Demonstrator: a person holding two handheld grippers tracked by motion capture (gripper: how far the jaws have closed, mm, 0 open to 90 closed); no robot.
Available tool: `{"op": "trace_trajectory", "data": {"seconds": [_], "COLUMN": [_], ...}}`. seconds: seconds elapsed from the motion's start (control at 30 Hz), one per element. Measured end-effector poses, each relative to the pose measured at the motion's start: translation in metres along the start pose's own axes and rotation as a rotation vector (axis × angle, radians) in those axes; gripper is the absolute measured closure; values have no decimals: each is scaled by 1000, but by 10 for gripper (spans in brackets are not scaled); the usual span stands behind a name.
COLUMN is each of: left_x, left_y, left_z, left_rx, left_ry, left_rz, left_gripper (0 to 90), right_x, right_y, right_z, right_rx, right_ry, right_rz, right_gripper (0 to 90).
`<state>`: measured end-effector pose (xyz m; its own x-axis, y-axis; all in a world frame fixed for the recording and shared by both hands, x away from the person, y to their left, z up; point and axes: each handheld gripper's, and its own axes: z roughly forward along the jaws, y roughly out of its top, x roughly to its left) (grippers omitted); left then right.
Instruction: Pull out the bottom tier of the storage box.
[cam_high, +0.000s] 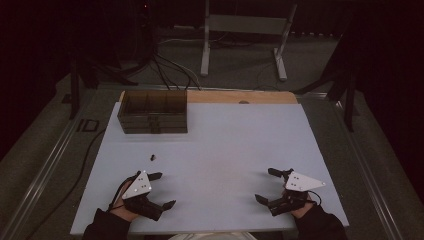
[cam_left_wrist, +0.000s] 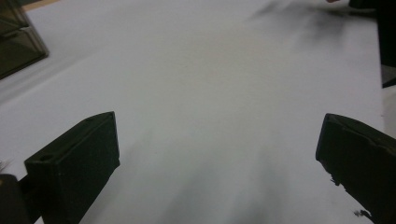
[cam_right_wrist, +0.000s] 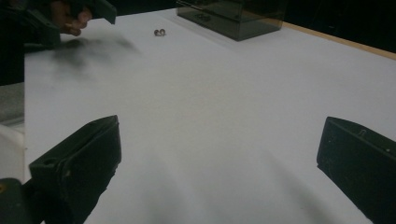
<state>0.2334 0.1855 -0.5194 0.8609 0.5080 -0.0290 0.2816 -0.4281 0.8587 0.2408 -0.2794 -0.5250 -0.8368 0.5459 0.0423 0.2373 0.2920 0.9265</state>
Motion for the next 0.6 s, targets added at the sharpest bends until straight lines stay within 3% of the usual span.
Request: {"op": "trace_trajectory", "data": {"seconds": [0.27, 0.6], "left_x": [-3, -8], "left_y": [5, 17], "left_z": [4, 5], "left_rx": [6, -14], "left_ry": [-32, -33], "left_rz": [24, 55], "left_gripper": [8, 8], "right_x": [0, 0], "right_y": [0, 0], "right_z": [-1, -1], "right_rx": [-4, -13], "right_ry": [-9, -6], "right_rz": [-11, -4], "right_gripper": [0, 0]}}
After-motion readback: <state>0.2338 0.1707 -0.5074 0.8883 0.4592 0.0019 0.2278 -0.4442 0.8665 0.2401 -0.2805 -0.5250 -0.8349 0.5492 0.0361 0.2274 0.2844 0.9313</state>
